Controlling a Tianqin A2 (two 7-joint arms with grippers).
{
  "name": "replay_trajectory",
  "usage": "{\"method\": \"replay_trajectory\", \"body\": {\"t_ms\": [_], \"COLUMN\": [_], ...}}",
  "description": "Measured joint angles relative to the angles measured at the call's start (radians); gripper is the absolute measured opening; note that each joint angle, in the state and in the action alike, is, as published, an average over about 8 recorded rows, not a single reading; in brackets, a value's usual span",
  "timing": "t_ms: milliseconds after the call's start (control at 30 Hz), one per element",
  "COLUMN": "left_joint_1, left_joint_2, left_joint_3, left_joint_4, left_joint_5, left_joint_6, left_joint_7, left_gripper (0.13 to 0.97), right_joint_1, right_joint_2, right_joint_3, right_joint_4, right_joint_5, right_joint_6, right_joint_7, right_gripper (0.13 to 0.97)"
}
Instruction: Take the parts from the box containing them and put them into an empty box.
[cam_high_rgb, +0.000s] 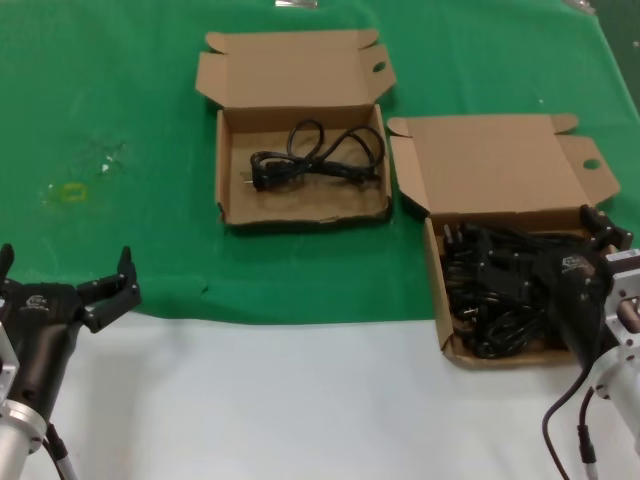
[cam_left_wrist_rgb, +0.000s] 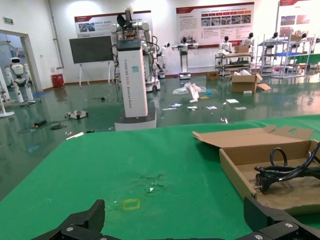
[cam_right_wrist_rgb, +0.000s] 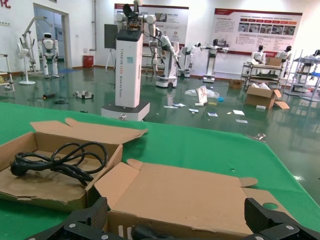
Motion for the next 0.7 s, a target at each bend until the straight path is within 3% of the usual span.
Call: {"method": "replay_trajectory", "body": {"t_ms": [700], "left_joint_1": [0.000], "left_joint_2": [0.000], "left_joint_3": [0.000], "left_joint_4": [0.000], "left_joint_5": [0.000], "left_joint_6": [0.000], "left_joint_7": [0.000], "left_gripper": [0.966], "right_joint_1": [0.000], "right_joint_2": [0.000], "right_joint_3": [0.000], "right_joint_4": [0.000], "right_joint_5": [0.000], "right_joint_6": [0.000], "right_joint_7": [0.000], "right_gripper": [0.966]}}
